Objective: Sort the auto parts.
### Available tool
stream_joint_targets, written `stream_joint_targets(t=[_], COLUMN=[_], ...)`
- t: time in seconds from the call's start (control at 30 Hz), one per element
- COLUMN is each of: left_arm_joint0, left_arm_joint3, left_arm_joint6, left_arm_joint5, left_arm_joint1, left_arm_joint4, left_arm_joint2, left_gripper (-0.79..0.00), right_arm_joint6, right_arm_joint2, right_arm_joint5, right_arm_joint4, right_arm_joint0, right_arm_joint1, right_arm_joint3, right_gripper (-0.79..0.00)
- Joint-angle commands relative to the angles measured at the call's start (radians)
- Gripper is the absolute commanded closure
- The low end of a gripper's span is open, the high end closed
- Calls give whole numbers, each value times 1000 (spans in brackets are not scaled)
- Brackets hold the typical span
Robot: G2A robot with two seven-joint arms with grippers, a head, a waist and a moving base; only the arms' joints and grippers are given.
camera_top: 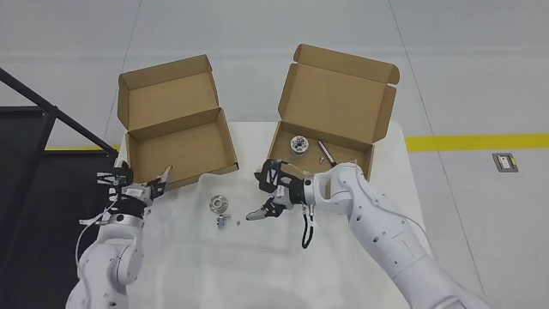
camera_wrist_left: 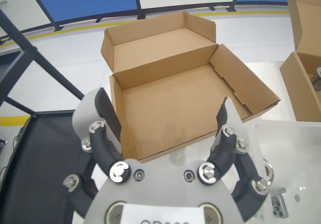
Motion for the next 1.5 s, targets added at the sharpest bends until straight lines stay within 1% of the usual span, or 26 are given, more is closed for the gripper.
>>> stream_joint_targets(t=[0.0, 0.07, 0.17, 0.3, 0.4, 0.5, 0.57, 0.67, 0.77, 0.83, 0.93, 1.03, 1.17, 1.2, 1.47], left_arm_joint0=[9, 27, 75, 165, 237, 303, 339, 363, 336, 298, 231, 170, 97, 92, 92], left_arm_joint3=[-1, -7, -42, -121, -181, -238, -274, -325, -349, -353, -351, -351, -352, -352, -352], left_arm_joint6=[9, 23, 54, 95, 80, 81, 92, 91, 56, 10, -70, -156, -262, -268, -268], left_arm_joint5=[-32, -87, -129, -122, -129, -151, -185, -236, -291, -361, -482, -627, -773, -780, -780], left_arm_joint1=[2, 5, 10, 13, 12, 15, 18, 24, 34, 44, 59, 76, 97, 98, 98], left_arm_joint4=[2, -2, -12, -70, -147, -134, -116, -68, -12, 18, 42, 70, 105, 104, 104], left_arm_joint2=[2, -1, -29, -93, -134, -157, -165, -181, -198, -204, -215, -220, -212, -210, -210], left_gripper=[-785, -785, -785, -785, -785, -785, -785, -785, -785, -785, -785, -785, -785, -785, -785], right_arm_joint6=[-7, -28, -38, -36, -36, -36, -39, -59, -141, -228, -360, -467, -566, -570, -570], right_arm_joint2=[-21, -35, -18, -9, -9, -9, -20, -53, -85, -100, -115, -117, -85, -79, -79], right_arm_joint5=[2, 2, 6, 16, 16, 16, 9, 2, 2, 2, 2, 2, 2, 2, 2], right_arm_joint4=[-6, -5, -27, -31, -31, -31, -47, -93, -162, -220, -328, -425, -498, -504, -504], right_arm_joint0=[0, 1, 8, 9, 9, 9, -5, -8, -21, -40, -80, -126, -190, -199, -199], right_arm_joint1=[-1, 4, 24, 27, 27, 27, 27, 31, 52, 78, 134, 194, 269, 280, 280], right_arm_joint3=[-13, -34, -48, -46, -46, -46, -76, -125, -184, -237, -334, -447, -575, -589, -589], right_gripper=[-785, -785, -785, -785, -785, -785, -785, -785, -785, -785, -785, -785, -785, -785, -785])
